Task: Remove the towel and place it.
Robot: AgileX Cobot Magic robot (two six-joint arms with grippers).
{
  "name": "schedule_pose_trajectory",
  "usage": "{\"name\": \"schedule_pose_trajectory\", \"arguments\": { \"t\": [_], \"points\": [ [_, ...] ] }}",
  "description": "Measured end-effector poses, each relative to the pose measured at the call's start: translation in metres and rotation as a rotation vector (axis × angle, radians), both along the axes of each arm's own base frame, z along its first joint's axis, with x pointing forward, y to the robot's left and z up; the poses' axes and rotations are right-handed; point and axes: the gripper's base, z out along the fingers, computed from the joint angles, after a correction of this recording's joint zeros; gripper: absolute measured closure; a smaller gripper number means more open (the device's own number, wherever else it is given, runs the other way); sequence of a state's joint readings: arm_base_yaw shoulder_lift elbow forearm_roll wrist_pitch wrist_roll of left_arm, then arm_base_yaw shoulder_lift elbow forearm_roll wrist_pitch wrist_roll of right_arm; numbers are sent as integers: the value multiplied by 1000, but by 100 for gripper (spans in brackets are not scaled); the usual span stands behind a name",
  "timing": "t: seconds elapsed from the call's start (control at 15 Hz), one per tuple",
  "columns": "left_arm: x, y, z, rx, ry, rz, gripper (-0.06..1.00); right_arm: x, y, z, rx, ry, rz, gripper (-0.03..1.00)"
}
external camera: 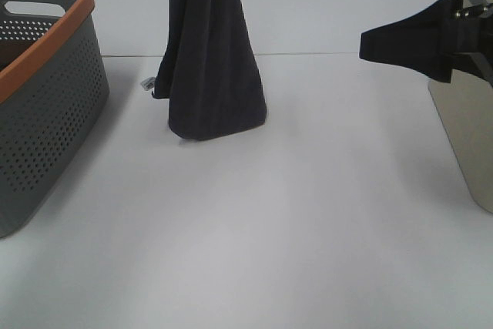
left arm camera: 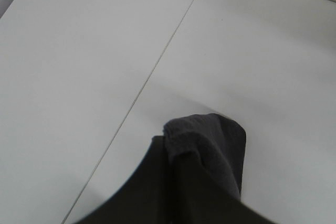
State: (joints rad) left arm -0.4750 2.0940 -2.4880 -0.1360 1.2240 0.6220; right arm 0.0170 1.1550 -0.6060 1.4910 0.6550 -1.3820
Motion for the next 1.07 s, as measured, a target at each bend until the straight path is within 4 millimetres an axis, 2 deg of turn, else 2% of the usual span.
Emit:
{"name": "schedule_pose_trajectory", "arguments": {
  "t": [0.27,0.53,1.07],
  "points": [
    [0,0,0,-72,56,80,94,16,41,-4,-70,-47,91,15],
    [3,-2,-5,-138,118,161,94,41,88,-10,-161,-54,122,19],
    [3,-2,-5,-142,121,165,94,68,128,-20,-17,-56,385,22]
  ]
}}
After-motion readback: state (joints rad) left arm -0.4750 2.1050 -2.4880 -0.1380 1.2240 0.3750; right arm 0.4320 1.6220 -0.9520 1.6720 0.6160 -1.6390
